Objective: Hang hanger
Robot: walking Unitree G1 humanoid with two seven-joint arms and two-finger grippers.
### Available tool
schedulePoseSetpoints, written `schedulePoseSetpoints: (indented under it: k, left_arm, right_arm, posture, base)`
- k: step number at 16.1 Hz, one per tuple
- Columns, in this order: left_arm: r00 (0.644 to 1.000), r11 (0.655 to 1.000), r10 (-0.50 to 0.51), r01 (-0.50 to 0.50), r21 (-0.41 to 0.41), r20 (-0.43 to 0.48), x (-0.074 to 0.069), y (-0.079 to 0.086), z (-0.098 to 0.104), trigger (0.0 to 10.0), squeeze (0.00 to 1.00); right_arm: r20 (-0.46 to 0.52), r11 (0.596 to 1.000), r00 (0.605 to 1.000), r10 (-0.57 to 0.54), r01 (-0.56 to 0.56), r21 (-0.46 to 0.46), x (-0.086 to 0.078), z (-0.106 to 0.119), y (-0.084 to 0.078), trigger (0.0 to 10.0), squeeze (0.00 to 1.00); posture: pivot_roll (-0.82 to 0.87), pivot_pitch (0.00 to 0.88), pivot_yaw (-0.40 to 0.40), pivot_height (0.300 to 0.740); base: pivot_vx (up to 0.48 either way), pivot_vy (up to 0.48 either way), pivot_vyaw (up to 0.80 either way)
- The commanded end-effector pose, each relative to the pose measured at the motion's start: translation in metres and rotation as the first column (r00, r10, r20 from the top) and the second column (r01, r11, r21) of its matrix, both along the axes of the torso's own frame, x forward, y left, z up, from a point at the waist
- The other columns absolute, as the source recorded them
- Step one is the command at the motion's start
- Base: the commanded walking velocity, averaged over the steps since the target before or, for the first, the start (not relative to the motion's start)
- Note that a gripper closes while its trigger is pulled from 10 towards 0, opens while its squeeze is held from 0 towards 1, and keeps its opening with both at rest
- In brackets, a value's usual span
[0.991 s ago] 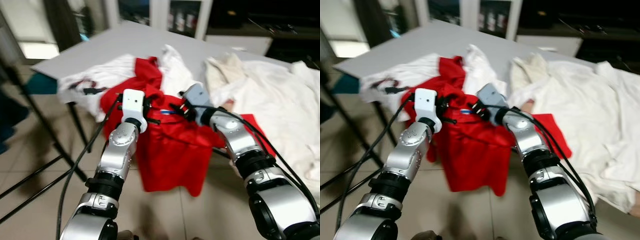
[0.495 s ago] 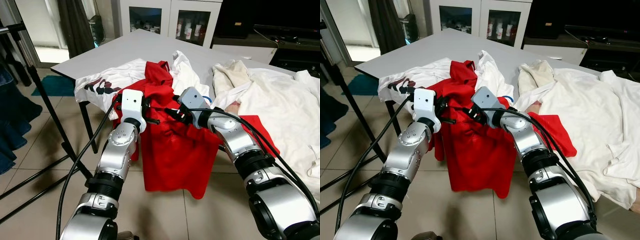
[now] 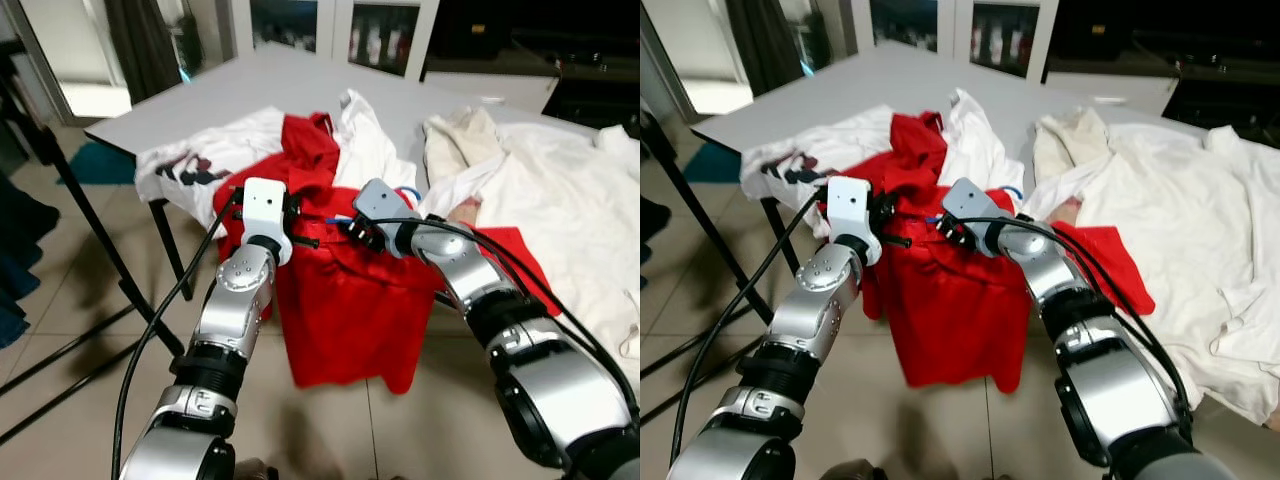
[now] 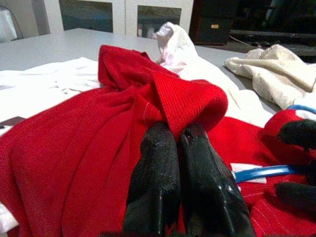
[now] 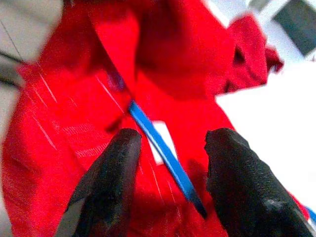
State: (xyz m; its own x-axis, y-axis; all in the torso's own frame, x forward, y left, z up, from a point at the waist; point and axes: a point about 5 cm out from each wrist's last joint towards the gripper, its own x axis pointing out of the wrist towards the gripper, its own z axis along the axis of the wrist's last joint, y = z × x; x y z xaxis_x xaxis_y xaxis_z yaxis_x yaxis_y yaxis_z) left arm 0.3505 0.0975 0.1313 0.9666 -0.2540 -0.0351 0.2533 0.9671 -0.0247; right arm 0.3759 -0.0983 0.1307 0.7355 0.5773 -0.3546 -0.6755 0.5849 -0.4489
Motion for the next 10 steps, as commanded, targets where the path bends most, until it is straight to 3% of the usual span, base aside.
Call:
schedulePoseSetpoints:
  k: [1, 3, 7, 10]
  left_arm:
    - [1.000, 1.000, -0.004, 0.004, 0.007, 0.009, 0.0001, -0.0022, 0.0025, 10.0, 0.00]
    - [1.000, 1.000, 0.002, -0.002, 0.006, 0.008, -0.0012, -0.0011, 0.0015, 10.0, 0.00]
    - [1.000, 1.000, 0.008, -0.008, 0.008, 0.008, -0.0017, 0.0005, 0.0013, 10.0, 0.00]
    - [1.000, 1.000, 0.003, -0.003, 0.009, 0.013, -0.0018, -0.0009, 0.0032, 10.0, 0.00]
  right_arm:
    - [0.012, 0.999, 1.000, -0.005, 0.006, -0.042, 0.0031, 0.0034, 0.0018, 10.0, 0.00]
    - [0.027, 0.995, 0.999, 0.025, -0.022, -0.098, 0.0058, 0.0078, 0.0100, 10.0, 0.00]
    - [0.044, 0.985, 0.999, -0.003, 0.010, -0.172, 0.0107, 0.0103, 0.0089, 10.0, 0.00]
    - [-0.013, 0.976, 1.000, 0.004, -0.007, -0.217, 0.0092, 0.0032, 0.0106, 10.0, 0.00]
  posture:
    - [0.10, 0.003, -0.020, 0.740]
    - [0.10, 0.004, -0.026, 0.740]
    - [0.11, 0.005, -0.028, 0.740]
    - [0.11, 0.010, -0.028, 0.740]
  base:
    - [0.000, 0.000, 0.00]
    - [0.000, 0.000, 0.00]
    - [0.000, 0.000, 0.00]
    - [0.000, 0.000, 0.00]
